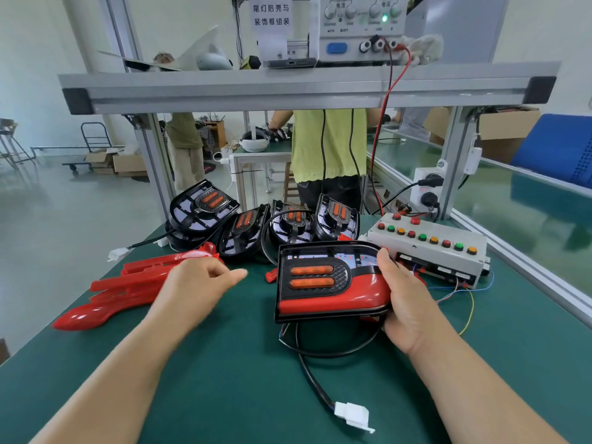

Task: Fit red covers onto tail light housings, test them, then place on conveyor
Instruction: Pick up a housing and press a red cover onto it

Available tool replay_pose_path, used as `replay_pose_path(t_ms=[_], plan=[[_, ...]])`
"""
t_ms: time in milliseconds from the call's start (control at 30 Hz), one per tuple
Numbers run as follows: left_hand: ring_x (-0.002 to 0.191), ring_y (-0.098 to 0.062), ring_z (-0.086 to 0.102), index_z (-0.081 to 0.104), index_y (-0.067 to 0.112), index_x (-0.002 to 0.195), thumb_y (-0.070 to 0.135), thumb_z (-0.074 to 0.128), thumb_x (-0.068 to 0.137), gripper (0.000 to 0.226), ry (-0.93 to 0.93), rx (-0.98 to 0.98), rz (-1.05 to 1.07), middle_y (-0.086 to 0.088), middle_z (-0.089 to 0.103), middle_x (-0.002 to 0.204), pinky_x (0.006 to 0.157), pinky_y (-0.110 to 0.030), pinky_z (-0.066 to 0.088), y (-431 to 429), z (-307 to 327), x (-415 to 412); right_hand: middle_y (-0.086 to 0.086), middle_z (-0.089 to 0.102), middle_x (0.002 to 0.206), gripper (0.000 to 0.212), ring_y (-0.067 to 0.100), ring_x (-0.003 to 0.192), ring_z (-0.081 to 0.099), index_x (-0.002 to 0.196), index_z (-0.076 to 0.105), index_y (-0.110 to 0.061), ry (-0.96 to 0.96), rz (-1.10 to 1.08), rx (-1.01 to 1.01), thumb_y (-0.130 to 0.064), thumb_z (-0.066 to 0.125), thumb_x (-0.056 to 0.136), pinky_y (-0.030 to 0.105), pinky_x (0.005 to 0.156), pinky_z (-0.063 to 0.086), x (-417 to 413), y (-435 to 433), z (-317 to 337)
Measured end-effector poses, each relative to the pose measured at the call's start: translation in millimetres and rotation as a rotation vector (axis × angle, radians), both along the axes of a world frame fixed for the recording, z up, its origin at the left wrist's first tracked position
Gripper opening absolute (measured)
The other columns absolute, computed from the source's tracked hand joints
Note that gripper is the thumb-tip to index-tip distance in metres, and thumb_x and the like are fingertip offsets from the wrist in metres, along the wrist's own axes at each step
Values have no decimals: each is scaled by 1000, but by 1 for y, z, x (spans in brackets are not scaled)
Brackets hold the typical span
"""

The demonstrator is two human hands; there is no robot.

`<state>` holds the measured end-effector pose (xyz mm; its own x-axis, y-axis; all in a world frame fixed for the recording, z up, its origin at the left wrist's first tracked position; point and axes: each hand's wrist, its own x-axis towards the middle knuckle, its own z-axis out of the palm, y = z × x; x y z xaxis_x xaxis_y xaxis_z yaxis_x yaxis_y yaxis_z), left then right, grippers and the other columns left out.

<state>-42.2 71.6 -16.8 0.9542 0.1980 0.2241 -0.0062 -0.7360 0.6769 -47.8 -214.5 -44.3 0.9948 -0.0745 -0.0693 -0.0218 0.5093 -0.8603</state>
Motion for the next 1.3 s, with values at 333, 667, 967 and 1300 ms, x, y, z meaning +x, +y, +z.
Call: replay_pose_path(t_ms=[333, 667, 967, 1300], plan=[[82, -17, 57, 53, 27, 82, 45, 81, 75, 34, 232, 406, 108, 10, 58, 81, 67, -31, 38, 29, -15, 15, 12, 76, 104, 40, 24, 85, 76, 114, 70, -15, 54, 8, 97, -46, 49, 100, 36, 62, 62, 0, -1, 1], [74, -11, 61, 63, 34, 75, 30, 71, 82, 12, 96, 329, 44, 13, 65, 79, 70, -32, 50, 21, 3, 2, 13, 76, 103, 37, 27, 88, 75, 104, 74, -15, 68, 11, 146, -44, 52, 99, 40, 66, 61, -1, -4, 3], [78, -9, 66, 65, 56, 100, 12, 49, 100, 47, -207, -185, -217, 10, 71, 89, 72, -35, 52, 12, 17, -1, 14, 75, 108, 40, 29, 94, 74, 100, 79, -14, 78, 56, 140, -43, 51, 99, 43, 79, 59, -1, -1, 4], [97, 2, 56, 61, 49, 121, 19, 64, 95, 41, -250, -85, -520, 20, 57, 97, 87, -9, 38, -40, 18, 1, 14, 76, 104, 41, 29, 87, 75, 88, 82, -16, 73, 82, 112, -43, 52, 99, 40, 61, 61, -4, 3, 5]])
